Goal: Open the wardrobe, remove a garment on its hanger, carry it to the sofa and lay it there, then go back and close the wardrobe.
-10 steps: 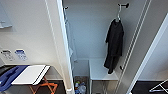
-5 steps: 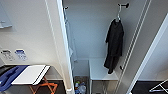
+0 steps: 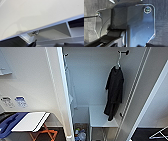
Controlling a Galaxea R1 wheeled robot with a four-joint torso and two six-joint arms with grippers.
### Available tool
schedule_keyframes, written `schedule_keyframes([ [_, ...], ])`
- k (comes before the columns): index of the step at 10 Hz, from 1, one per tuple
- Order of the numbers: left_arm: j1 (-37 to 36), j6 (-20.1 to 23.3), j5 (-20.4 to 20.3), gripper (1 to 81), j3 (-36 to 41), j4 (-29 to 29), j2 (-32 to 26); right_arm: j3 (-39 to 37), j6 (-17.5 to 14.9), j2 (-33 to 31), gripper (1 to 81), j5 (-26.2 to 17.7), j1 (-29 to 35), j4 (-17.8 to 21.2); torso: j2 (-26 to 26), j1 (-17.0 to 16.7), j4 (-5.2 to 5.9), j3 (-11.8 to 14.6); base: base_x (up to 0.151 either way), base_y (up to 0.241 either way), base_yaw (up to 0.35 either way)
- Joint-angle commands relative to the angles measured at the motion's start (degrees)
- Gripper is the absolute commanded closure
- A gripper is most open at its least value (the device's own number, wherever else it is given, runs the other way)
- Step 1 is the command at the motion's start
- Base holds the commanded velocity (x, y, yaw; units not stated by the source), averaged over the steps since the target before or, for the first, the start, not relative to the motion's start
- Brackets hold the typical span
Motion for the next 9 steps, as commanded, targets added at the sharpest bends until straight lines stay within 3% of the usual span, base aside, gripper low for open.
schedule_keyframes([
  [1, -7.39, -0.04, -1.79, 1.0, -7.86, -4.19, 4.52, 1.83, -0.15, -0.17, 1.0, -4.3, 3.28, -0.52, 0.0, 0.0, 0.0, 0.0, 0.0, 0.0, 0.0],
  [5, -9.5, 0.05, -1.35, 1.0, -12.43, -11.49, 3.82, 2.45, -0.15, 0.0, 1.0, -5.19, 3.28, -0.69, 0.0, 0.0, 0.0, 0.0, 0.0, 0.0, 0.0],
  [9, -5.38, -0.22, -2.05, 1.0, -12.17, -18.79, 0.22, 2.45, -0.14, 0.09, 1.0, -5.19, 3.81, -0.52, 0.0, 0.0, 0.0, 0.0, 0.0, 0.0, 0.0],
])
